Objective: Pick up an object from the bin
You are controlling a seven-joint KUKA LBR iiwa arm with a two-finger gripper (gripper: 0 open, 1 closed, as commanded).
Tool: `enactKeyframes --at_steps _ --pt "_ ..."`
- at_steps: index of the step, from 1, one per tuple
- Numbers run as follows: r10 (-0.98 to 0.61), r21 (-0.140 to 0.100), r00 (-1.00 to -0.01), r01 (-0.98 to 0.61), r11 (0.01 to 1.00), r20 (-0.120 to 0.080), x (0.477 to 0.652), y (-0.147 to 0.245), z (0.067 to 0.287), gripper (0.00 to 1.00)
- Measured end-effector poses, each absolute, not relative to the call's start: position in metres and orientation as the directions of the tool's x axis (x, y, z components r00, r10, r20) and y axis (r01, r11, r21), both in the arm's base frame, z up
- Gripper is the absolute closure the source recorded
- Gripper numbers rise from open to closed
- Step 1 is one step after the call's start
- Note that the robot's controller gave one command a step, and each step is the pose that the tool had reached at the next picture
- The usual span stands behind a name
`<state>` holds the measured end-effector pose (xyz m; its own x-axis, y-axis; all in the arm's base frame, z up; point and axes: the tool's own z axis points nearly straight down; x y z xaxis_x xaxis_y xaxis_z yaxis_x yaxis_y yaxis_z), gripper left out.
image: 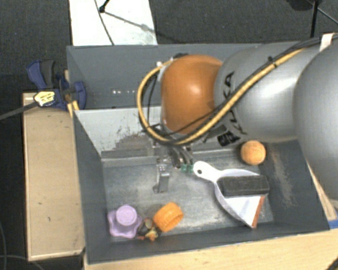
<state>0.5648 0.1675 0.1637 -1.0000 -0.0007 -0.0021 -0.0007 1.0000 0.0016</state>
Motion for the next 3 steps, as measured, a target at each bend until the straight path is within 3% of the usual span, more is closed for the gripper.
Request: enactKeyframes --at_steps 1,2,3 --pt "-0.073 0.002 -0.997 -0.073 0.997 -0.007 0.531 0.163 0.123 0.0" --pt "-0.261 0.001 -0.965 -0.261 0.965 -0.002 0.505 0.157 0.088 0.0" --pt "-0.301 0.001 -0.954 -0.301 0.954 -0.001 0.495 0.135 0.074 0.0"
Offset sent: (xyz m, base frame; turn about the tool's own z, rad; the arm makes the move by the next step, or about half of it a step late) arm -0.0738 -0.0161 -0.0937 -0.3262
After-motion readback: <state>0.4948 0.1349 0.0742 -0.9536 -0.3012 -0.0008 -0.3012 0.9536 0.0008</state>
